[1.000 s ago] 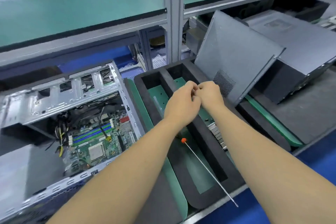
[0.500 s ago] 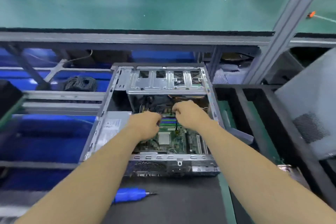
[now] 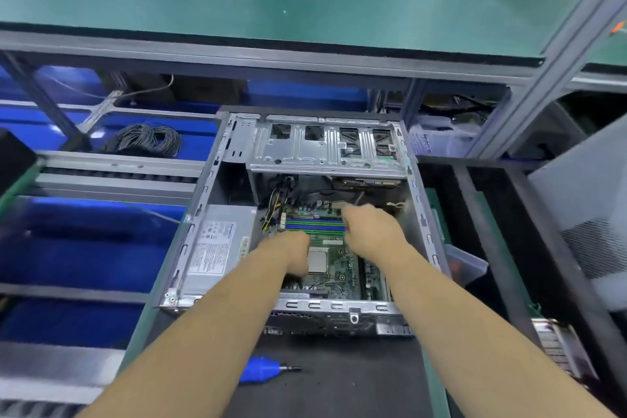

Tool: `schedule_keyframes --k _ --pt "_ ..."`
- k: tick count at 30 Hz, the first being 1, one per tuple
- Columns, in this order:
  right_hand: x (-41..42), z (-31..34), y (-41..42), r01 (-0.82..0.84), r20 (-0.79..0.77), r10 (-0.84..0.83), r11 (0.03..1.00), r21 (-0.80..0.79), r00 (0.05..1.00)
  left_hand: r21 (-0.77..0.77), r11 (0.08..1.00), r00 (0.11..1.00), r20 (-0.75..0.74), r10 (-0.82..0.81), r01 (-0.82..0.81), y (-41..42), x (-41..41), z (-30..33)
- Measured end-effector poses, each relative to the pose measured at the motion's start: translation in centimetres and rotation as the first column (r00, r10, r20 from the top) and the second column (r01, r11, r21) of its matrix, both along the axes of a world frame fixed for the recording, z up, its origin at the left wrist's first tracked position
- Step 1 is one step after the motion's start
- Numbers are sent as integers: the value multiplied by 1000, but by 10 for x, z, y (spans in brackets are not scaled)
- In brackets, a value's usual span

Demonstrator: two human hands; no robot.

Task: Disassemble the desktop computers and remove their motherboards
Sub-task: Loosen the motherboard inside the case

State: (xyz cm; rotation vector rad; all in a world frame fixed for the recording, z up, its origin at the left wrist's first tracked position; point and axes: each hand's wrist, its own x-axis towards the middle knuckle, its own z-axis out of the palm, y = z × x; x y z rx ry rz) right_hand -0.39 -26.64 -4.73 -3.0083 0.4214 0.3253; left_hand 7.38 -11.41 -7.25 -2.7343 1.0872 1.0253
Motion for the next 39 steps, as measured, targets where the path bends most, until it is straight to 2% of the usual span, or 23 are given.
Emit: schedule_keyframes --k 3,6,8,10,13,15,21,30,39 --pt "-2 2 -1 60 46 -57 995 -78 997 66 998 1000 -4 17 -17 1 0 0" --pt "-5 7 3 118 -46 -132 966 -229 990 116 993 999 -33 14 -10 -1 -1 1" --pt "-4 5 5 118 -112 -154 954 -276 982 122 992 999 -41 27 -21 -1 -1 1" --pt "-1 1 11 37 -137 -64 981 -193 988 109 993 998 -30 48 -45 -1 -1 1" --pt "6 -8 20 -161 -217 189 977 141 958 75 994 997 5 82 -82 -1 -1 1" --pt "10 -14 21 -211 -260 258 958 195 931 51 993 995 24 102 -103 0 0 1" --pt "8 -33 11 -226 -286 282 950 213 916 97 994 998 4 57 -57 -1 -2 -3" --pt "12 -29 20 -331 -339 338 940 81 878 94 994 997 -34 65 -62 -1 -4 0" --pt "12 -17 40 -604 -431 520 794 -74 737 88 994 997 -38 67 -63 0 -5 4"
